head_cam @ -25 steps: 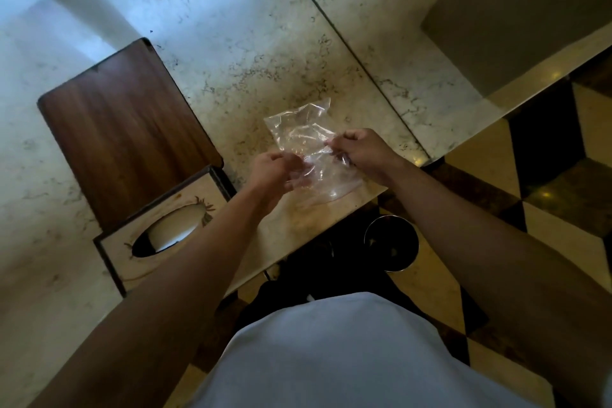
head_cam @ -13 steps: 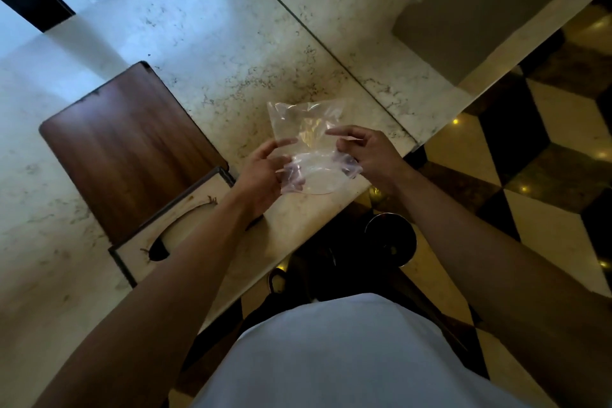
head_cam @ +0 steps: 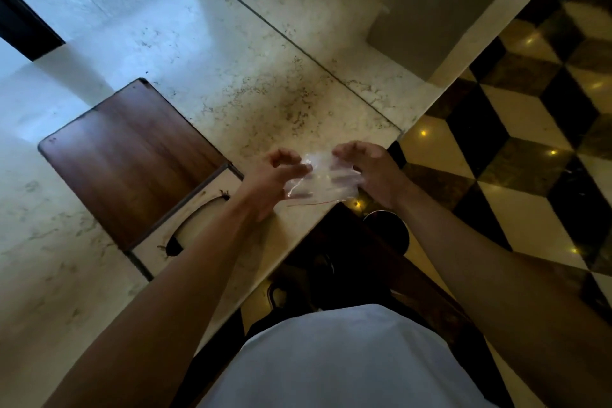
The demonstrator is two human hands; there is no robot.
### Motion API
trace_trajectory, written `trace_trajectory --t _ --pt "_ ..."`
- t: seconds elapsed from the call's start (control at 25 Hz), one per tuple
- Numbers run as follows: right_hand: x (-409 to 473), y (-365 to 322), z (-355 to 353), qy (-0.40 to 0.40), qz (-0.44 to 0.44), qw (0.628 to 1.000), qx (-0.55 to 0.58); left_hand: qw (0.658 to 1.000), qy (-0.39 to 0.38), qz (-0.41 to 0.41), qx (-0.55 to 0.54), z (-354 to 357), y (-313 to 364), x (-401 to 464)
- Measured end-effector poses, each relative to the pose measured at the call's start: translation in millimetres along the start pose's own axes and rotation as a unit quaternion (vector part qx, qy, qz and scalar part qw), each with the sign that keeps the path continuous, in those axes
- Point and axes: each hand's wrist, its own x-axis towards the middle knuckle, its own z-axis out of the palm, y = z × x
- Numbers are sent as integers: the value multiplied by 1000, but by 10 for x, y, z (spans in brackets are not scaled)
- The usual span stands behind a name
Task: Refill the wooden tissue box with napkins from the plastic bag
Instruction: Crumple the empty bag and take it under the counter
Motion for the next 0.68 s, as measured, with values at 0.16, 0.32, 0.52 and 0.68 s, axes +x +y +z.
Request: trace_trajectory --t 0.16,0.32,0.52,0.68 --pt "-221 125 -107 -48 85 995 13 997 21 45 64 201 -86 -20" --pt "-379 259 -326 -64 114 989 76 994 51 60 76 416 -174 33" --pt "-488 373 -972 18 74 996 39 981 -64 -108 148 886 -349 258" --pt "-594 568 -1629 123 102 986 41 964 -27 -114 237 1476 -654 623"
